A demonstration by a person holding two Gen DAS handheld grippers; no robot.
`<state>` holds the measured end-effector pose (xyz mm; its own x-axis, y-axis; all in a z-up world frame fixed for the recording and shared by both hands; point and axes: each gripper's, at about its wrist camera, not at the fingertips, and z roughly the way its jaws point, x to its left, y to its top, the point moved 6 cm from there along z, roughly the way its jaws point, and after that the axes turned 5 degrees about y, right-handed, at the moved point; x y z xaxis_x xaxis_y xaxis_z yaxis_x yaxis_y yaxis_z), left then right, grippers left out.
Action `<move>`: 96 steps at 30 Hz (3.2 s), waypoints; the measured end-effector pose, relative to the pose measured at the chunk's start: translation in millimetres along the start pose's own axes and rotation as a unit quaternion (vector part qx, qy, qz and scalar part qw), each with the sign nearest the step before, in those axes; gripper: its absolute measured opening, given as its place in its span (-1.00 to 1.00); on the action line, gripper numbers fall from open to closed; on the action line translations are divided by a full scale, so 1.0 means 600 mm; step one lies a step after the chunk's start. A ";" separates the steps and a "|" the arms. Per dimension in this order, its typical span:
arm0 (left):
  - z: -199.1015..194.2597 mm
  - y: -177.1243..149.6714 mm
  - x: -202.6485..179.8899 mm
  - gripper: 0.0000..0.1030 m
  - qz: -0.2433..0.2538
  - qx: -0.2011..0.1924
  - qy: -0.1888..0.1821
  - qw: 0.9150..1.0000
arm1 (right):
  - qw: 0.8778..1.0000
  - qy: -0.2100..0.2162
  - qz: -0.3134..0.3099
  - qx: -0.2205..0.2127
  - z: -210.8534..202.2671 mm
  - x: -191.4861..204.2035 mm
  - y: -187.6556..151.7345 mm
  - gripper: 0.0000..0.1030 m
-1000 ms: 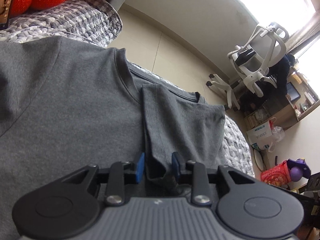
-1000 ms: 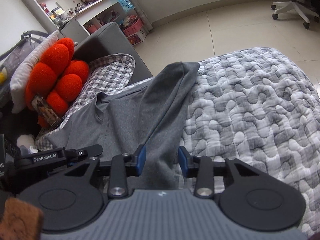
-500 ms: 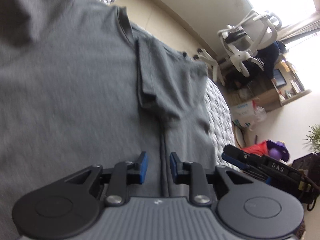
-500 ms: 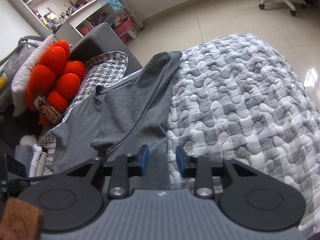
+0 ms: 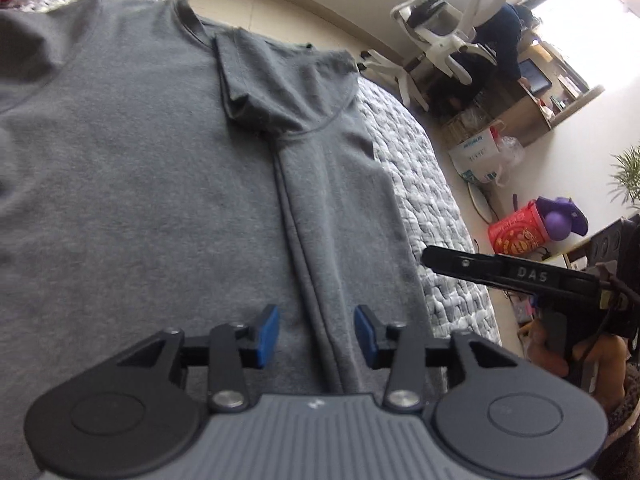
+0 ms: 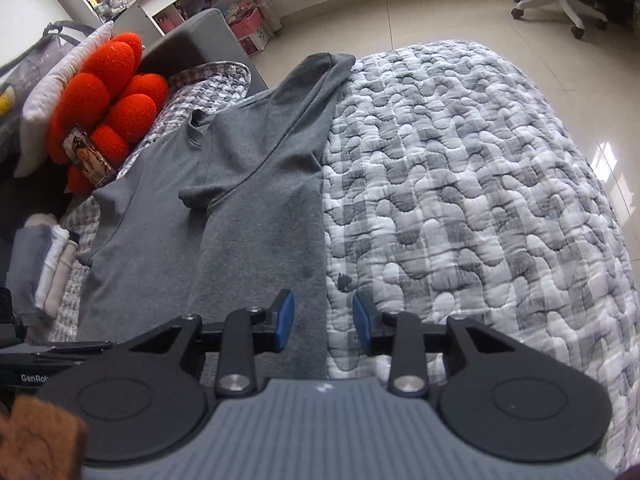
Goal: Fold clothes
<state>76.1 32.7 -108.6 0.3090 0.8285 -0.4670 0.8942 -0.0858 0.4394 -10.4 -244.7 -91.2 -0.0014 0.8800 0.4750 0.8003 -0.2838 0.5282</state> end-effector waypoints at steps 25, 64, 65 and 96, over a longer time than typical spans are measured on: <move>-0.151 0.130 0.310 0.46 -0.276 -0.148 0.216 0.925 | 0.994 0.098 -0.003 -0.042 0.091 0.143 0.150 0.03; -0.165 0.117 0.308 -0.97 -0.348 -0.335 0.121 0.867 | 0.974 0.215 -0.039 0.062 0.346 0.366 0.168 0.10; -0.165 0.123 0.300 -0.97 -0.332 -0.334 0.118 0.874 | 0.974 0.216 -0.039 0.061 0.343 0.368 0.170 0.10; -0.110 0.037 0.296 -1.00 -0.452 -0.288 0.089 0.840 | 0.852 0.178 -0.443 0.212 0.427 0.560 0.055 0.14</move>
<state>129.7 214.6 -131.1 -0.5105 0.4846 -0.7104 0.4169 0.8620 0.2884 168.8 139.3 -94.6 -0.8399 0.4846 0.2445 0.5350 0.6631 0.5235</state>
